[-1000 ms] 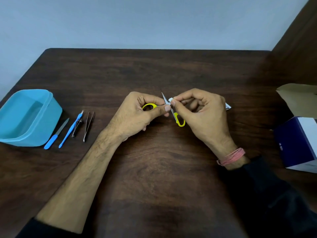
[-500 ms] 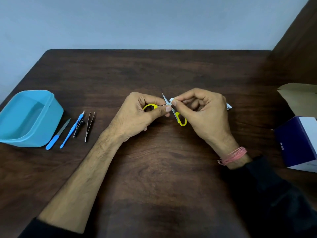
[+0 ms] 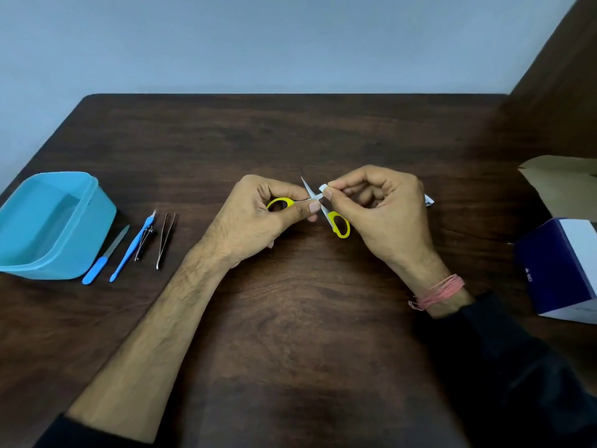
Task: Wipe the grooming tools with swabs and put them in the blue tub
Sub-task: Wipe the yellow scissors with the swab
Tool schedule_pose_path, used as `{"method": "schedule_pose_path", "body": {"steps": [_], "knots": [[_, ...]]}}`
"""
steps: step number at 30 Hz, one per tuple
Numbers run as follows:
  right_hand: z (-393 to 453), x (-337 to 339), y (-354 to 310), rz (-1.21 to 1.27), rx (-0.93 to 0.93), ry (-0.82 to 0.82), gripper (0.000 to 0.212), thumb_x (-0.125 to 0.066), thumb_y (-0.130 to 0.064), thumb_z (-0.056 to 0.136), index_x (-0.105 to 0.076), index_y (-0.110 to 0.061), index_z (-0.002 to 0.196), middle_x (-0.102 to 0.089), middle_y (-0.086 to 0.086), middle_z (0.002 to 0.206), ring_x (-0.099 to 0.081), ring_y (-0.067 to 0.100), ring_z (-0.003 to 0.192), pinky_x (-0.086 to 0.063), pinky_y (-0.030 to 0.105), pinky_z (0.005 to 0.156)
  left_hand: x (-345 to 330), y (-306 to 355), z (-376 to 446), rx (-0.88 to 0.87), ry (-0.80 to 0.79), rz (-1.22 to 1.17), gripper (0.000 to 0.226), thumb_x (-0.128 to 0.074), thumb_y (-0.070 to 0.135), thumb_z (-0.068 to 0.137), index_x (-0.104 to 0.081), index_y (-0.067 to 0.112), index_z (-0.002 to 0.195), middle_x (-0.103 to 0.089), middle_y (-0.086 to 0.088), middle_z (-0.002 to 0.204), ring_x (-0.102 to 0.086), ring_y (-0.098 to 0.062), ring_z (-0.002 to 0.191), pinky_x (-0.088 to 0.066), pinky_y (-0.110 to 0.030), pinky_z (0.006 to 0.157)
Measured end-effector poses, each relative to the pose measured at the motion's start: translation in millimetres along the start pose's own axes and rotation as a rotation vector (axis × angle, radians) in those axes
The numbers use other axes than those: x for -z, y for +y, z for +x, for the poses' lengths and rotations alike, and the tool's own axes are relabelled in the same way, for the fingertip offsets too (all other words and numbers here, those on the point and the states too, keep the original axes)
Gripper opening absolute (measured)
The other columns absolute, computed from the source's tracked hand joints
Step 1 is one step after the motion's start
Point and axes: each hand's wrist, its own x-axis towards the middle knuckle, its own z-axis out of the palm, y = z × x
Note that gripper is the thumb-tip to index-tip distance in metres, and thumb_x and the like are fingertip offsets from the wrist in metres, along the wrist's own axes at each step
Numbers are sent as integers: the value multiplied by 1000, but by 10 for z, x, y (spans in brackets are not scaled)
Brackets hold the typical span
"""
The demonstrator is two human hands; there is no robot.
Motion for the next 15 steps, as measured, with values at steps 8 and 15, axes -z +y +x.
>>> {"method": "schedule_pose_path", "body": {"steps": [8, 15], "knots": [[5, 3, 16, -5, -10, -1, 5, -91, -17, 91, -87, -19, 92, -81, -3, 78, -72, 24, 59, -54, 35, 52, -6, -7, 5, 0, -6, 16, 20, -83, 38, 99, -87, 24, 86, -59, -31, 63, -40, -24, 42, -33, -24, 41], [-8, -3, 28, -38, 2, -7, 5, -91, -18, 90, -87, -21, 92, -80, -3, 77, -71, 26, 58, -56, 41, 54, -8, -8, 8, 12, -5, 13, 20, -83, 35, 100, -87, 22, 85, -60, -31, 65, -39, -22, 42, -34, -23, 41]]}}
